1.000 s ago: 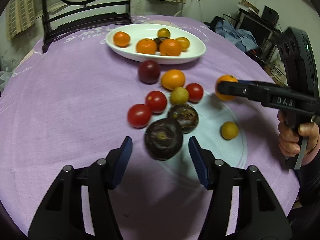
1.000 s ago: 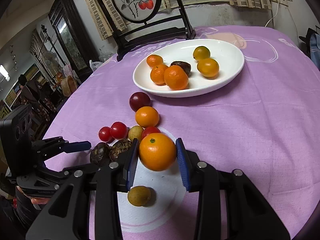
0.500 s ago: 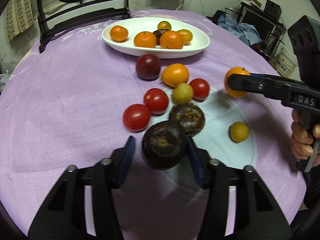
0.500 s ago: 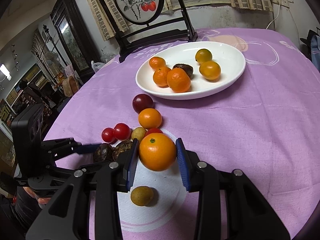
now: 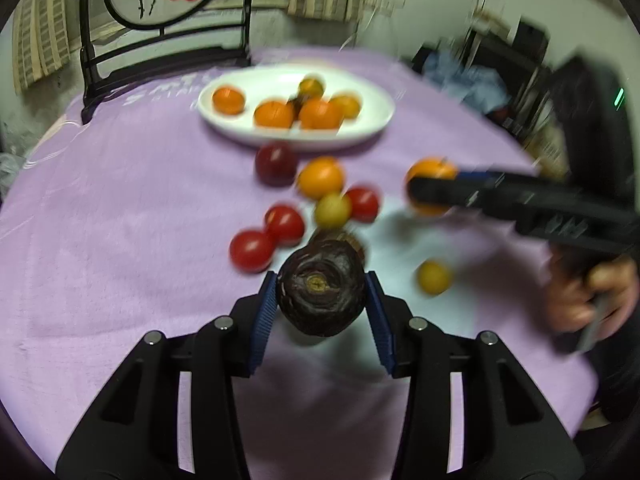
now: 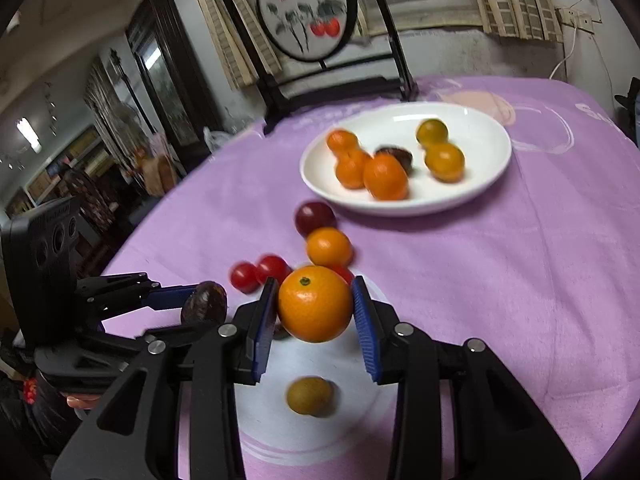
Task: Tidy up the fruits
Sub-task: 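Carry both held fruits over the white plate and open both tools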
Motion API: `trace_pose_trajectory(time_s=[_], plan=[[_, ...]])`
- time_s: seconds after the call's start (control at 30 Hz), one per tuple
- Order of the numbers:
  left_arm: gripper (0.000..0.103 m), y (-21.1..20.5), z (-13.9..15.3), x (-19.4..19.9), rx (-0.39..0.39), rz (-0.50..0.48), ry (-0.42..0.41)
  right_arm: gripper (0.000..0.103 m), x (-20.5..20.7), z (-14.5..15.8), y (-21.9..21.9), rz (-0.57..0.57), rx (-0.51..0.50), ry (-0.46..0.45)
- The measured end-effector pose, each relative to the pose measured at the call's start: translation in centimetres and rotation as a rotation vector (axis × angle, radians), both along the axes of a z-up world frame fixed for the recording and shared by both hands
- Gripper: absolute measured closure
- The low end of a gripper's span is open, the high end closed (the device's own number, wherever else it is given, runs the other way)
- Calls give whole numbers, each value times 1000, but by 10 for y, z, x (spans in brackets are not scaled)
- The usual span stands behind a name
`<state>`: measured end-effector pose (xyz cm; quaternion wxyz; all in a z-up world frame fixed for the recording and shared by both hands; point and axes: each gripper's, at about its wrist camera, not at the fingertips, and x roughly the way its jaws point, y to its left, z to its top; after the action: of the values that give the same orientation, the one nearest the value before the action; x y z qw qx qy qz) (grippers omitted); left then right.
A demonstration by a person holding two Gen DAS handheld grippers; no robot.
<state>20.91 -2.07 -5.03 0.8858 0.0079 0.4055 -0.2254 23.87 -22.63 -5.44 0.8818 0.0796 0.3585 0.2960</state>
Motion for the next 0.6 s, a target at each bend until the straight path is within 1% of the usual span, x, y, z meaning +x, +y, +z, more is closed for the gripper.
trace_pose_trajectory(time_s=[0.07, 0.13, 0.2, 0.27, 0.33, 0.4, 0.47, 0.6], plan=[[59, 5, 15, 8, -57, 17, -16, 65, 5, 8, -3, -31, 24, -30], [59, 10, 34, 29, -85, 85, -48, 65, 15, 16, -7, -100, 41, -69], [59, 9, 46, 51, -72, 152, -87, 65, 31, 22, -11, -166, 62, -95], [59, 5, 52, 76, -53, 192, -110, 65, 51, 26, -10, -233, 32, -125], [59, -1, 53, 106, -39, 227, -116, 65, 71, 23, -9, -273, 17, -124], [59, -4, 49, 132, -54, 236, -94, 65, 91, 17, -10, -305, 0, -118], [59, -6, 45, 153, -48, 247, -82, 65, 104, 12, -10, -312, -10, -106], [59, -14, 33, 184, -8, 252, -52, 65, 130, 2, -13, -311, -23, -66]])
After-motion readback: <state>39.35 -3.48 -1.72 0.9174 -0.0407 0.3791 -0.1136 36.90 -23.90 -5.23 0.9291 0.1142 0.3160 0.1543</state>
